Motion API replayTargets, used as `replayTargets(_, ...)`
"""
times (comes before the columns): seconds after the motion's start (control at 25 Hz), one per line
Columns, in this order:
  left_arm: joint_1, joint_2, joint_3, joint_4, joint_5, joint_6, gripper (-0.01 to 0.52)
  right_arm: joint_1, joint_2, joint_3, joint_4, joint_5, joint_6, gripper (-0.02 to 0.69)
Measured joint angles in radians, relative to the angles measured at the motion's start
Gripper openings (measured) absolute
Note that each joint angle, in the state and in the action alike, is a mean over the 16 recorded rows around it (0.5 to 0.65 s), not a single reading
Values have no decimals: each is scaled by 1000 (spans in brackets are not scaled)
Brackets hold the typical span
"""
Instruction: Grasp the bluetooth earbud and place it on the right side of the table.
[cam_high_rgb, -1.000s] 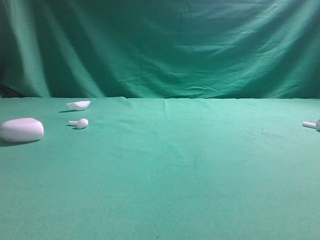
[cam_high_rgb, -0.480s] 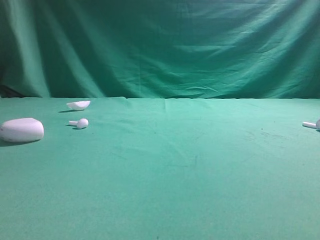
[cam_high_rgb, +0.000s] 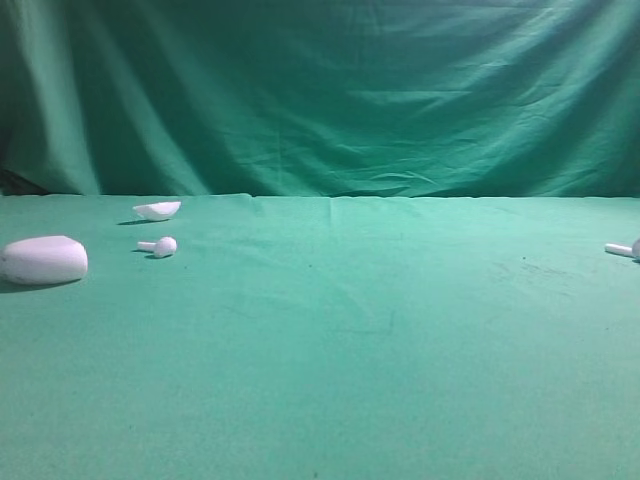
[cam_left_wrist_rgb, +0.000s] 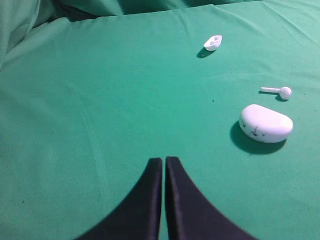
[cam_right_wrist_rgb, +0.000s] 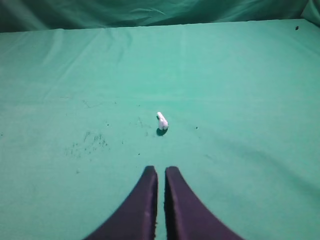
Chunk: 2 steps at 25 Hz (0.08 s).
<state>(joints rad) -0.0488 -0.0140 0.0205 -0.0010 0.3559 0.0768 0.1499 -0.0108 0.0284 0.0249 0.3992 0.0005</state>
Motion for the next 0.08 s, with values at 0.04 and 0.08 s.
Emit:
replayTargets(0.04, 0, 0, 0, 0, 0, 0, 0, 0, 0, 0, 0, 0, 0, 49)
replayTargets(0.08, 0, 0, 0, 0, 0, 0, 0, 0, 0, 0, 0, 0, 0, 49)
